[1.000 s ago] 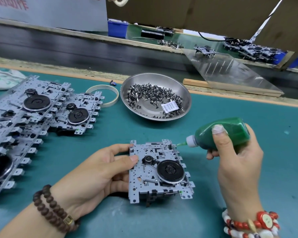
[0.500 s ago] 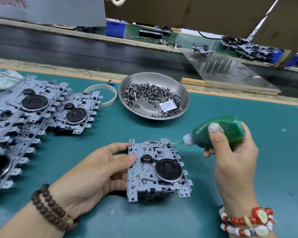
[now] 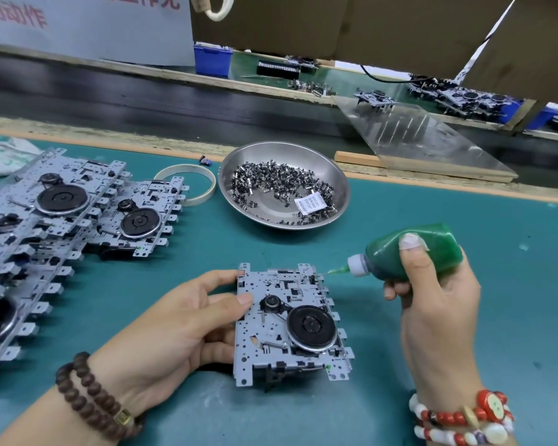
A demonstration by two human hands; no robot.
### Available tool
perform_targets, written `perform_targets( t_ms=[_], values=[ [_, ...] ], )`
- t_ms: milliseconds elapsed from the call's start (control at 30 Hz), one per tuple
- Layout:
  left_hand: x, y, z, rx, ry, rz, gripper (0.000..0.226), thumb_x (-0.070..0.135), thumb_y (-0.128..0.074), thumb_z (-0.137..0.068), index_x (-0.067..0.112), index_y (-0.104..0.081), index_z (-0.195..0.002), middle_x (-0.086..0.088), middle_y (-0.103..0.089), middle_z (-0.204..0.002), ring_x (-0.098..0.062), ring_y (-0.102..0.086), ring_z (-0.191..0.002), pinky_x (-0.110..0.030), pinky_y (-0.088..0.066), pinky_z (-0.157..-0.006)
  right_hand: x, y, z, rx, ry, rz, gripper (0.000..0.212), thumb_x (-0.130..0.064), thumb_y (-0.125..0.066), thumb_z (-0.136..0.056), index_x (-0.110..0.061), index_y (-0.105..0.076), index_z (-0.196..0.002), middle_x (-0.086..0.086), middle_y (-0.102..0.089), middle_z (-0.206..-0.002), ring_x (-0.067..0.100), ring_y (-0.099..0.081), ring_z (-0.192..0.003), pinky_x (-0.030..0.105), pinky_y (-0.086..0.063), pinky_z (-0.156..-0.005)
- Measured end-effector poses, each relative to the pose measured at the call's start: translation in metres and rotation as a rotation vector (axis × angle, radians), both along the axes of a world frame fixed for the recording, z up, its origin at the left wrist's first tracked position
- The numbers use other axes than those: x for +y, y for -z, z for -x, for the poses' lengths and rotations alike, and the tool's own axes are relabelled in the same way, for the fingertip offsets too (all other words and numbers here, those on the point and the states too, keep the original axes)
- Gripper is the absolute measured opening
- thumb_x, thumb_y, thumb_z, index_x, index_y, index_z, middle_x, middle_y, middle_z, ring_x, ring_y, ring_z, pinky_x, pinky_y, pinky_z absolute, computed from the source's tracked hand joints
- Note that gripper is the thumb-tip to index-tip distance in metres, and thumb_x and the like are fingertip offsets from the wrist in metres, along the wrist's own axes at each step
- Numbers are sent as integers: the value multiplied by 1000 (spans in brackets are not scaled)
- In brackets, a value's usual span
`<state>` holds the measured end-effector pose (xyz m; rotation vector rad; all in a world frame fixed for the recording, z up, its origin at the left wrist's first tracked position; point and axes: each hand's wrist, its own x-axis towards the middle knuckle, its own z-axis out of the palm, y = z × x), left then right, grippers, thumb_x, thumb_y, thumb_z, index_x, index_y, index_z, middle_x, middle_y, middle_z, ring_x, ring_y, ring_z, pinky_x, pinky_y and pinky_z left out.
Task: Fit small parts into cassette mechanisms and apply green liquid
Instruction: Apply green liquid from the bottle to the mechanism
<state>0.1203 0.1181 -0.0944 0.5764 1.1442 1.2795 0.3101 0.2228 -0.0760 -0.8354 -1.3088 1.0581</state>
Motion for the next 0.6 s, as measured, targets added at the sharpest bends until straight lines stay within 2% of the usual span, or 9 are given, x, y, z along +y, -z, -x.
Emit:
perform_targets(
  t_ms=[133, 200, 333, 467, 600],
  values=[
    [0, 0, -6, 57, -43, -53, 47, 20, -64, -66, 17, -58, -112, -20, -68, -86, -17, -62, -52, -22, -49, -41, 0, -1, 3, 109, -64, 173, 22, -33, -70, -75, -16, -55, -77, -7, -58, -61, 3, -44, -45, 15, -42, -43],
    [0, 1, -9, 110, -60, -78, 48, 20, -62, -68, 19, -55, -116, -18, -65, -84, -20, -63, -54, -23, -50, -43, -2, -1, 5, 139, -106, 245, 24, -35, -62, -68, -15, -55, -77, -6, -56, -58, 2, -42, -41, 15, -43, -41],
    [0, 4, -10, 149, -61, -87, 48, 22, -61, -70, 22, -54, -117, -18, -67, -87, -21, -66, -59, -23, -51, -44, -5, 0, 9, 90, -145, 255, 24, -37, -60, -66, -16, -54, -75, -7, -56, -56, 1, -41, -39, 16, -45, -43],
    [-1, 6, -11, 221, -27, -95, 45, 28, -57, -73, 30, -49, -117, -12, -71, -91, -17, -68, -65, -22, -51, -46, -6, 2, 11, 26, -151, 252, 32, -47, -63, -62, -18, -55, -72, -8, -54, -59, 1, -40, -43, 14, -45, -47],
    [-1, 8, -12, 270, -13, -94, 34, 22, -51, -86, 34, -47, -118, -7, -72, -92, -15, -69, -68, -21, -51, -49, -4, 3, 12, 18, -131, 287, 33, -46, -62, -63, -15, -54, -73, -2, -50, -63, 2, -40, -46, 12, -43, -47]
  ],
)
